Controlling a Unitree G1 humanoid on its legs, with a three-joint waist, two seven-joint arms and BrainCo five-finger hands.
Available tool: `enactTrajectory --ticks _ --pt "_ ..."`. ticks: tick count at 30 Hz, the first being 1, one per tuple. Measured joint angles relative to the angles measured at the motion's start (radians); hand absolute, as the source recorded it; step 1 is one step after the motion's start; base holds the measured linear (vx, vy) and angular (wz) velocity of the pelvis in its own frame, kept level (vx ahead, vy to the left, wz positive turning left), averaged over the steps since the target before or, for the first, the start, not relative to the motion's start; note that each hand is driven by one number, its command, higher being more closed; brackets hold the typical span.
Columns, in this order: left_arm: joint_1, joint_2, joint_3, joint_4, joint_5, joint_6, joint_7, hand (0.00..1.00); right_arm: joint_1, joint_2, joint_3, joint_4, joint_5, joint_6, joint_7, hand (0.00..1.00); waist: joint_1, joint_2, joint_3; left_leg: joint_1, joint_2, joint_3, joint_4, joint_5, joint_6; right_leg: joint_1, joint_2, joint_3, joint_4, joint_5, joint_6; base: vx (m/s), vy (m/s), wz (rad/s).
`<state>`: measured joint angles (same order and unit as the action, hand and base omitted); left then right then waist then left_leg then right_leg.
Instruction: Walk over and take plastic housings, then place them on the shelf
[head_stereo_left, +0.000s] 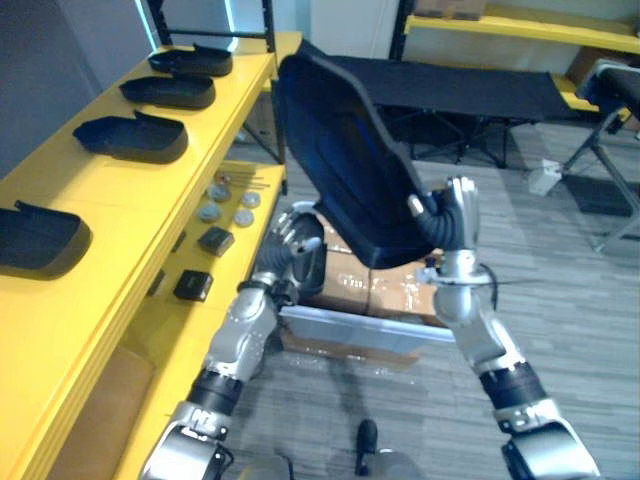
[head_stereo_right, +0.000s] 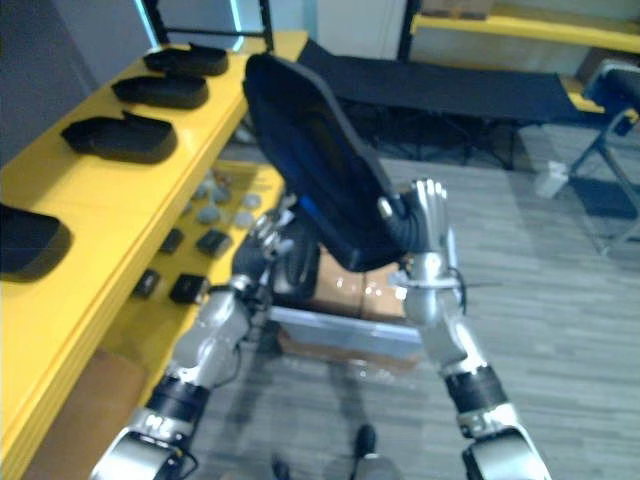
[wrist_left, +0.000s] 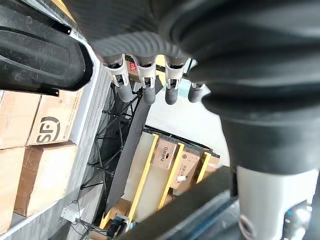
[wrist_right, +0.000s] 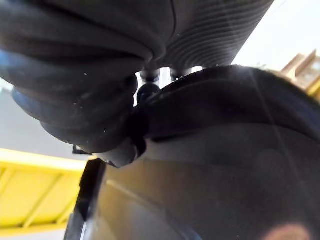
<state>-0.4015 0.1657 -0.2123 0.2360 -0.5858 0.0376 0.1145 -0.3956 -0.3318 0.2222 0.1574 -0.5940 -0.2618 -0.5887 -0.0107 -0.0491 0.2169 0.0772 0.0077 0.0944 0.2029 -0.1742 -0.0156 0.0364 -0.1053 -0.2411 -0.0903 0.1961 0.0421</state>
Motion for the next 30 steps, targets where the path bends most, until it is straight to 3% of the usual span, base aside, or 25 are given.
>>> enactTrajectory --ticks 7,18,19,23,30 --pt "0.000 -0.027 0.002 0.000 0.002 0.011 0.036 0.00 0.029 0.024 0.047 0.021 0.001 -0.004 -0.003 1.00 0.003 -0.007 -0.004 -0.007 0.000 -0.001 0.002 0.002 -0.003 -0.002 0.000 -0.003 0.000 -0.003 -0.003 -0.04 0.000 0.01" --pt "0.008 -0.066 -0.008 0.030 -0.007 0.081 0.030 0.00 0.033 0.075 0.137 0.056 0.012 -0.003 -0.004 1.00 0.017 -0.011 -0.007 -0.007 0.001 -0.005 0.008 0.003 -0.003 -0.001 0.000 -0.007 0.000 -0.001 -0.001 0.00 0.000 0.00" --pt "0.012 -0.066 -0.009 0.030 -0.016 0.089 0.030 1.00 0.035 0.080 0.141 0.057 0.012 -0.003 -0.004 1.00 0.020 -0.011 -0.007 -0.007 0.001 -0.007 0.008 0.003 -0.003 0.000 0.000 -0.008 0.000 -0.001 -0.001 0.00 0.000 0.00" --pt "0.014 -0.062 -0.009 0.035 -0.076 0.116 0.029 1.00 0.035 0.091 0.157 0.079 0.033 0.001 -0.004 1.00 0.027 -0.013 -0.009 -0.008 0.000 -0.012 0.012 0.003 -0.003 0.003 -0.001 -0.010 0.000 -0.001 0.000 0.00 0.000 0.03" --pt "0.034 -0.055 -0.037 0.057 -0.116 0.108 0.022 1.00 0.047 0.098 0.183 0.090 0.075 0.008 -0.006 1.00 0.027 -0.015 -0.034 -0.009 0.000 -0.014 0.014 0.002 -0.003 0.004 -0.001 -0.013 0.000 -0.005 -0.001 0.00 0.000 0.00"
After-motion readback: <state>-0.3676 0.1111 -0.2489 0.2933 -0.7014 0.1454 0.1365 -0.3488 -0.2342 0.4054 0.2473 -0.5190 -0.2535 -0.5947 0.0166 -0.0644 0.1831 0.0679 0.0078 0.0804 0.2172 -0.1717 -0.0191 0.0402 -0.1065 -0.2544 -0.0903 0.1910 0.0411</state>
